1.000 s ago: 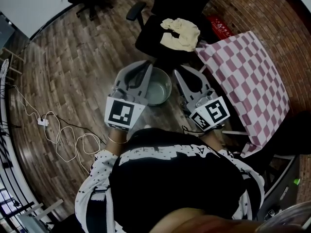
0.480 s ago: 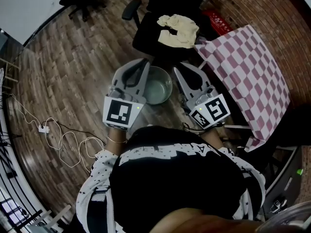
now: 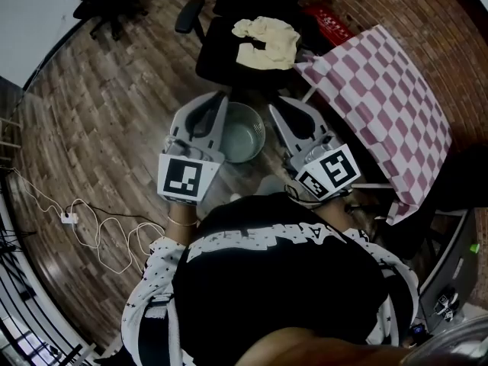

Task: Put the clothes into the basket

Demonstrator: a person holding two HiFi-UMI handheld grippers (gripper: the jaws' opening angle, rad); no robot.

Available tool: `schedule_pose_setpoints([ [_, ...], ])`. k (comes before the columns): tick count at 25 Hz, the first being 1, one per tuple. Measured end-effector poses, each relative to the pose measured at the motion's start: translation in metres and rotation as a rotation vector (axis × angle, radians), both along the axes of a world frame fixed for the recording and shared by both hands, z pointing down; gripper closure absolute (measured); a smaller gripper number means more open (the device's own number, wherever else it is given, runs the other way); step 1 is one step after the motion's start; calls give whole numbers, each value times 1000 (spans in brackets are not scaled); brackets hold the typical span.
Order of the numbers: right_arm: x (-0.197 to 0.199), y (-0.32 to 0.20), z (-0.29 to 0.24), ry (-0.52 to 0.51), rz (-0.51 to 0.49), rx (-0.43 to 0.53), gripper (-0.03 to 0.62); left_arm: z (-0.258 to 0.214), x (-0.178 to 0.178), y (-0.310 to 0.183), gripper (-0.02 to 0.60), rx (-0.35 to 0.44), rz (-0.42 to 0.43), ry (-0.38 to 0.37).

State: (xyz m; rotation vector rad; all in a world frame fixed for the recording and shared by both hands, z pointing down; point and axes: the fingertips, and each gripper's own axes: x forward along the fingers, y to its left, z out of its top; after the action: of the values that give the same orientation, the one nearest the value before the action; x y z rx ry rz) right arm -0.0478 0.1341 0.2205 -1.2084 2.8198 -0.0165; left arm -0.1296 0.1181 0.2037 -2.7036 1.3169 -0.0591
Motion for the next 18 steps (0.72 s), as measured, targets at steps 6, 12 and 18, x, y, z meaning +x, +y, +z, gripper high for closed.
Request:
schedule_pose_setpoints([
  [6,10,-15,4,-4,10,-8,560,9,7,-16,566,-19,-1,-26],
  [12,9,-44,-1,-22,-18,6,560,5,9,-39,566,-7,-16,-47],
  [18,10,-72,-6,-29,-39,14,560,-4,13,-67,566,-3,-24,-59],
])
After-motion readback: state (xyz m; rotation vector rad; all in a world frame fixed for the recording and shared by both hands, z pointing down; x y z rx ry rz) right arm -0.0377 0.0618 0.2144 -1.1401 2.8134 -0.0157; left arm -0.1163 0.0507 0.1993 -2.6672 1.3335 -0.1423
